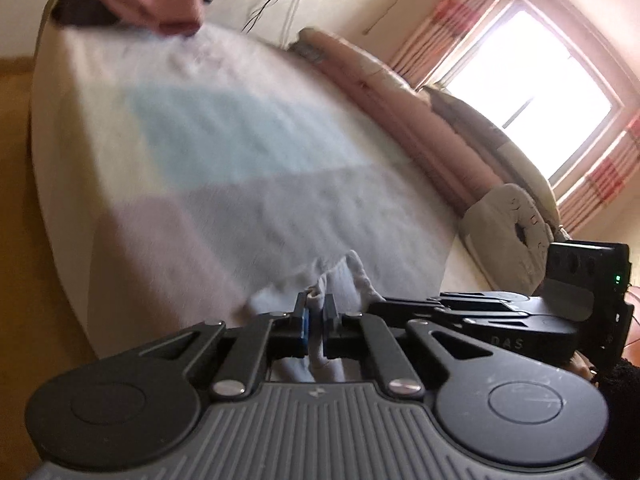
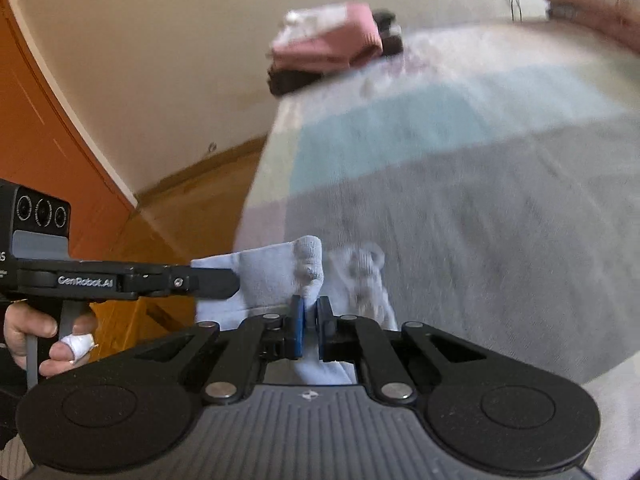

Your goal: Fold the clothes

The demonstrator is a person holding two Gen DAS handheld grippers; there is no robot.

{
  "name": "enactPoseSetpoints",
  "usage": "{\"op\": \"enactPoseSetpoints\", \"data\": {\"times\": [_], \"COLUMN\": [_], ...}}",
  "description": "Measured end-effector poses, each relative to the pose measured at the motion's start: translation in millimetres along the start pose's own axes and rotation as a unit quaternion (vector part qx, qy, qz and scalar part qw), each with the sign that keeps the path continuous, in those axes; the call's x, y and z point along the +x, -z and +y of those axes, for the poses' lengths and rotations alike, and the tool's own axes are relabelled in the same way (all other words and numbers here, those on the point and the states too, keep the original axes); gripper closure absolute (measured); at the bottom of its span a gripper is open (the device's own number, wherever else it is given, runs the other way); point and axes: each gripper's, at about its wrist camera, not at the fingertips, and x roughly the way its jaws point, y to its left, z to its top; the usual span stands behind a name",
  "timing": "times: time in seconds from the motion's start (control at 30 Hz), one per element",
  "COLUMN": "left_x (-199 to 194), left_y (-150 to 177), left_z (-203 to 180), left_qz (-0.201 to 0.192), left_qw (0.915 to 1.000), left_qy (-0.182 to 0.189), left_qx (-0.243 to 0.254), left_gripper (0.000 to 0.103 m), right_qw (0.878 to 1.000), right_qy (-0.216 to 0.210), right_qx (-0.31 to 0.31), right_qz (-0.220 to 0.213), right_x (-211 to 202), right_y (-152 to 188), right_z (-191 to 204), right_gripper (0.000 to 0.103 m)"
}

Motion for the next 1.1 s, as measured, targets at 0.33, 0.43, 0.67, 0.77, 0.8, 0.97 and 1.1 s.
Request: {"op": "enactPoseSetpoints", "data": {"times": [0.33,0.43,0.67,0.77,0.8,0.97,1.1], "left_x": [32.4,39.6,47.2,46.6,44.1,14.9,13.3], "left_y": [-28.1,-23.6,-19.4,-21.2,-22.6,-35.9,-31.2], "left_z": [-5.3,0.6,11.9,9.6,8.7,2.6,-19.4], "left_qz": [0.028,0.041,0.063,0.068,0.066,0.029,0.036], "left_qw": [0.9987,0.9982,0.9971,0.9952,0.9944,0.9911,0.9899], "left_qy": [0.003,-0.008,-0.016,-0.041,-0.053,-0.086,-0.055], "left_qx": [0.043,0.042,0.040,0.057,0.064,0.097,0.125], "left_gripper": [0.100,0.100,0.099,0.094,0.091,0.082,0.077], "right_qw": [0.999,0.998,0.997,0.996,0.996,0.992,0.985], "right_qy": [0.052,0.057,0.073,0.082,0.088,0.121,0.149], "right_qx": [0.009,0.016,0.036,0.033,0.030,-0.012,-0.061], "right_qz": [-0.012,0.000,-0.020,-0.015,-0.011,0.028,0.061], "right_x": [0.2,10.1,-17.0,-36.4,-42.8,-71.3,-83.5], "right_y": [-14.6,-11.2,-4.2,4.3,9.0,47.2,82.6], "right_z": [-11.2,-14.9,-18.7,-15.9,-13.7,6.4,28.6], "right_gripper": [0.095,0.092,0.082,0.082,0.081,0.081,0.081]}}
